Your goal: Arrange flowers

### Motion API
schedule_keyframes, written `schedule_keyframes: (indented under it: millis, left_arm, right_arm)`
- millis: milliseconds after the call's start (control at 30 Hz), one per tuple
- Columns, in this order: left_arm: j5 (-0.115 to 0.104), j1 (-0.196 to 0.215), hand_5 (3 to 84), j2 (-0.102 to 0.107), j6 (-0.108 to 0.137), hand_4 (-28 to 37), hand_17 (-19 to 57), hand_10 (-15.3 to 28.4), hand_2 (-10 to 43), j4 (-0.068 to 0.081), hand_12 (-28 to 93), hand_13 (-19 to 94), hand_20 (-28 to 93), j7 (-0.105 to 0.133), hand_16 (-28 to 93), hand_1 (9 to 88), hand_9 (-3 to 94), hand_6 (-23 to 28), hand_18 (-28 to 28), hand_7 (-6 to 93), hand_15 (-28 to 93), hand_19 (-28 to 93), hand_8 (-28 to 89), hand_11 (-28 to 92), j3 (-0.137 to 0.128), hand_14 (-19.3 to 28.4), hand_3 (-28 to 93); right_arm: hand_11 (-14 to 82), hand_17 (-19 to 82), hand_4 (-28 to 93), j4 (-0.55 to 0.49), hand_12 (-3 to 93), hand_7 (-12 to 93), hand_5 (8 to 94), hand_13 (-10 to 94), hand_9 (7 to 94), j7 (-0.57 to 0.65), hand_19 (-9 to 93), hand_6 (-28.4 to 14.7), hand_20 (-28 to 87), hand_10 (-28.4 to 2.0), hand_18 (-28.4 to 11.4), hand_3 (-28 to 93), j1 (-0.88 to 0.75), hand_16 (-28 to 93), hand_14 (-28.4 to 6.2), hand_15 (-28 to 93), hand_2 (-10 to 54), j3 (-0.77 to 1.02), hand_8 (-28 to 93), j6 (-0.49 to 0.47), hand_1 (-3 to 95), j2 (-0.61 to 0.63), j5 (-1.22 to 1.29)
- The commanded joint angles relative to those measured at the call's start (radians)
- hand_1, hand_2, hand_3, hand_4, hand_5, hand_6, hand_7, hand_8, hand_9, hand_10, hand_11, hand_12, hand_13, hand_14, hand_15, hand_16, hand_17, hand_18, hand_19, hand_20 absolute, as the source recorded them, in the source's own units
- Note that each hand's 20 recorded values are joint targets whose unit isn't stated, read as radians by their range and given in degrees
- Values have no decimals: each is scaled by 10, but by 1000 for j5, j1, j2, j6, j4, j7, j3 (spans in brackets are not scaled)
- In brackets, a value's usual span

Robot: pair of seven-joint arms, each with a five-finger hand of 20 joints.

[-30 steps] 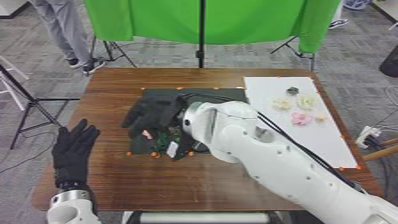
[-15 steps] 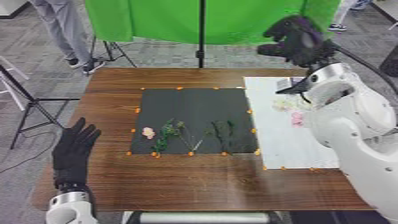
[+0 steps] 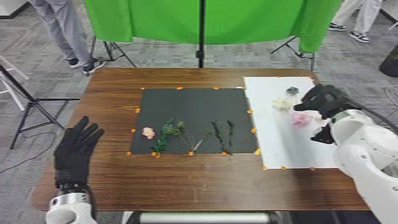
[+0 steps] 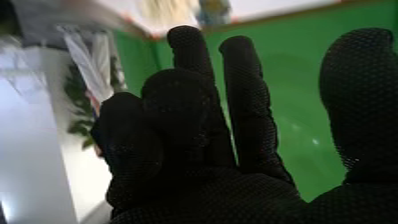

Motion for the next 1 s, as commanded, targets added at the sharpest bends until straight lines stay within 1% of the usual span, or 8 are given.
schedule_keyframes:
  millis: [33, 133, 267, 333, 467, 600, 833, 1000]
  left_arm:
    - [8, 26, 411, -15, -5, -283, 39, 128, 26, 7, 98, 318, 208, -14, -29, 186, 416, 46, 130, 107, 301, 128, -67, 188, 4, 173, 719]
    - [8, 28, 412, -15, -6, -283, 38, 129, 25, 8, 98, 318, 209, -14, -29, 188, 416, 46, 130, 107, 302, 129, -67, 188, 3, 173, 719]
    - [8, 34, 412, -19, -5, -283, 38, 128, 24, 7, 99, 318, 208, -12, -30, 191, 416, 46, 130, 107, 302, 129, -67, 189, -1, 174, 719]
    - [5, 34, 412, -21, -4, -283, 38, 128, 21, 7, 99, 319, 208, -10, -29, 195, 416, 46, 130, 107, 303, 128, -67, 189, -2, 174, 720]
    - [8, 31, 413, -21, -5, -283, 38, 128, 19, 8, 99, 318, 208, -12, -30, 198, 417, 47, 130, 107, 302, 129, -67, 189, -2, 173, 720]
    - [7, 33, 413, -18, -1, -283, 38, 128, 16, 6, 99, 319, 208, -11, -30, 201, 417, 46, 130, 107, 302, 129, -67, 189, -2, 173, 722]
    - [8, 31, 413, -10, 0, -283, 38, 127, 14, 6, 99, 319, 207, -11, -29, 203, 417, 47, 130, 107, 304, 128, -67, 190, -4, 174, 722]
    - [7, 29, 413, -14, -2, -283, 37, 127, 14, 6, 99, 319, 207, -5, -30, 203, 417, 46, 130, 106, 305, 128, -67, 190, 0, 174, 721]
  right_arm:
    - [196, 576, -180, 87, 251, 138, 578, 764, 634, 20, 932, 26, 598, -167, -152, 671, -14, 326, -89, 700, -95, -55, -93, 3, 313, -29, -22]
    - [200, 590, -183, 109, 249, 137, 570, 783, 650, 16, 932, 29, 603, -162, -146, 678, -28, 325, -78, 700, -95, -73, -96, 19, 332, -36, -19]
    - [237, 617, -208, 161, 246, 157, 606, 815, 707, 2, 932, 33, 608, -147, -133, 685, -30, 322, -59, 693, -95, -134, -102, 138, 398, -37, -71]
    - [205, 637, -217, 170, 327, 177, 663, 844, 771, -7, 932, 31, 614, -115, -124, 628, -32, 326, -44, 682, -95, -145, -73, 188, 490, -34, -82]
    - [139, 679, -169, 137, 446, 208, 775, 895, 896, -11, 932, 2, 602, -82, -105, 514, -38, 329, -21, 656, -95, -123, 84, 248, 651, -15, -91]
    - [145, 697, -163, 49, 454, 216, 811, 910, 920, -10, 932, -10, 590, -85, -96, 526, -7, 333, -17, 645, -95, -78, 107, 311, 675, 12, -125]
    - [142, 699, -164, -51, 460, 212, 816, 913, 922, -89, 932, -11, 587, -85, -94, 534, 322, 338, -12, 638, -95, -292, 113, 349, 674, 16, -68]
    - [136, 698, -169, 78, 461, 211, 816, 912, 923, -195, 932, -8, 590, -84, -92, 543, 616, 345, -12, 638, -95, -602, 114, 326, 666, -155, 23]
